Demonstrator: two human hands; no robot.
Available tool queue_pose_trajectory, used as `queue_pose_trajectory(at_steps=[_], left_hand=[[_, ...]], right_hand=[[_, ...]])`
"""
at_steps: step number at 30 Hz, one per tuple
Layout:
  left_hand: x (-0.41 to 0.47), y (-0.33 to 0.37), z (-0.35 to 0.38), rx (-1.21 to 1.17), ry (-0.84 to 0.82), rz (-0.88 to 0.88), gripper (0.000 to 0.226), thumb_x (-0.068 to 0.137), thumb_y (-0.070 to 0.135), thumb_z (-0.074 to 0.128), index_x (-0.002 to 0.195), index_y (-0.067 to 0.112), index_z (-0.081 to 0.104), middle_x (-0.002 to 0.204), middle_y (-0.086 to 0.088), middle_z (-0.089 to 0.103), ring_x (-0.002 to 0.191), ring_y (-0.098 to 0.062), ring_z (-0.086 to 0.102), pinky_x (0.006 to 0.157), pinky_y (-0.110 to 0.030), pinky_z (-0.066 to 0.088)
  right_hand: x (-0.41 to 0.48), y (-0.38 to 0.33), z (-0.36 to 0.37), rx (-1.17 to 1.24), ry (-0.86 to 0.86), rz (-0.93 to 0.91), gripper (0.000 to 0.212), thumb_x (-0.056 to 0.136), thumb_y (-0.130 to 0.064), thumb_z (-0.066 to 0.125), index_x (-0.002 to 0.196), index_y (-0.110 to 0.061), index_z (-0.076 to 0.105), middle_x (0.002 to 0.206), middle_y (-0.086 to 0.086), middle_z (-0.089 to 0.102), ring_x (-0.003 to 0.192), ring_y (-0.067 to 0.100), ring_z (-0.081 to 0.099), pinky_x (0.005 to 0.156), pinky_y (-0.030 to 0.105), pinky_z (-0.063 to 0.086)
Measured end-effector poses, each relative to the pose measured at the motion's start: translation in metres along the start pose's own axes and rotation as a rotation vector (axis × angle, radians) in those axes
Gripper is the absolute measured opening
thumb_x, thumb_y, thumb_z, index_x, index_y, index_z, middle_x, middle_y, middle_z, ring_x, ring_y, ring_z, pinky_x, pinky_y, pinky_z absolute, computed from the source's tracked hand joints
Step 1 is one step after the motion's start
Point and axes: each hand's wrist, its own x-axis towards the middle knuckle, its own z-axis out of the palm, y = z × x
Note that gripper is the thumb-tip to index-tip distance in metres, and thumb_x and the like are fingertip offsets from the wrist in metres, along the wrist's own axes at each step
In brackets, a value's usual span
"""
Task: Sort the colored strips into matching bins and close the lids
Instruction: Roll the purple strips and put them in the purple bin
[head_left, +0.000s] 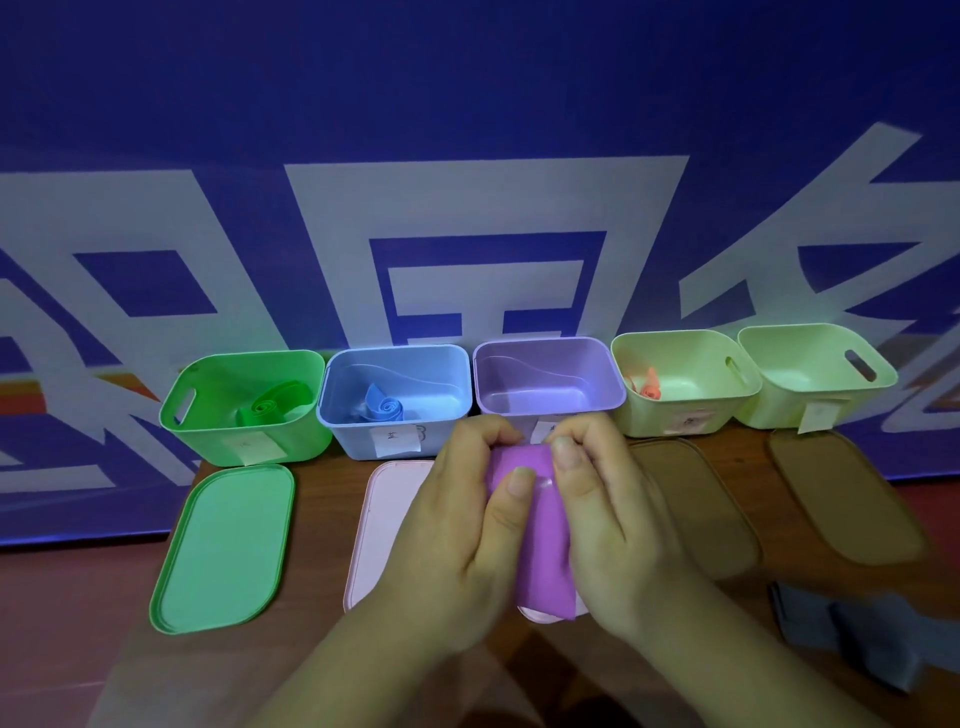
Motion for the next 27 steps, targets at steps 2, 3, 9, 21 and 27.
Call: queue_pose_trajectory(at_steps=[2, 3, 9, 21, 27], left_hand=[[0.002, -0.001, 0.001, -0.001, 0.022, 0.0, 0.019, 0.097, 0.045, 0.036, 0.109, 0.033, 0.044, 0.095, 0.02, 0.055, 0.082, -0.002, 0.055, 0.069, -0.01, 0.038], [0.002, -0.001, 0.002, -0.006, 0.033, -0.006, 0.018, 0.097, 0.046, 0.036, 0.107, 0.033, 0.044, 0.094, 0.019, 0.055, 0.081, -0.003, 0.055, 0.067, -0.011, 0.038], [0.007, 0.0, 0.002, -0.058, 0.1, -0.088, 0.024, 0.095, 0.052, 0.032, 0.099, 0.033, 0.046, 0.088, 0.012, 0.058, 0.07, -0.009, 0.055, 0.057, -0.014, 0.038], [0.018, -0.003, -0.003, -0.144, 0.026, -0.165, 0.03, 0.093, 0.056, 0.035, 0.101, 0.031, 0.049, 0.087, 0.012, 0.059, 0.074, -0.009, 0.056, 0.063, -0.02, 0.043], [0.017, -0.004, -0.008, -0.165, -0.088, -0.114, 0.032, 0.09, 0.054, 0.045, 0.113, 0.032, 0.048, 0.101, 0.015, 0.061, 0.089, -0.011, 0.061, 0.07, -0.018, 0.046]], right_hand=[[0.002, 0.001, -0.001, -0.004, -0.015, -0.009, 0.033, 0.093, -0.059, 0.03, 0.097, -0.032, 0.048, 0.084, -0.018, 0.059, 0.078, 0.007, 0.058, 0.067, 0.024, 0.042], [0.003, 0.002, -0.002, 0.001, -0.022, -0.02, 0.033, 0.093, -0.058, 0.031, 0.101, -0.032, 0.049, 0.09, -0.019, 0.06, 0.083, 0.007, 0.059, 0.07, 0.021, 0.042], [0.008, 0.005, -0.004, 0.049, -0.064, -0.124, 0.029, 0.096, -0.047, 0.039, 0.113, -0.026, 0.05, 0.108, -0.012, 0.057, 0.101, 0.017, 0.058, 0.085, 0.023, 0.044], [0.013, 0.005, -0.003, 0.03, -0.104, -0.13, 0.023, 0.096, -0.044, 0.04, 0.111, -0.03, 0.05, 0.103, -0.016, 0.055, 0.095, 0.013, 0.058, 0.079, 0.018, 0.043], [0.015, 0.008, -0.003, 0.164, -0.065, 0.01, 0.024, 0.091, -0.052, 0.041, 0.103, -0.034, 0.053, 0.099, -0.01, 0.061, 0.09, 0.018, 0.06, 0.077, 0.036, 0.049]])
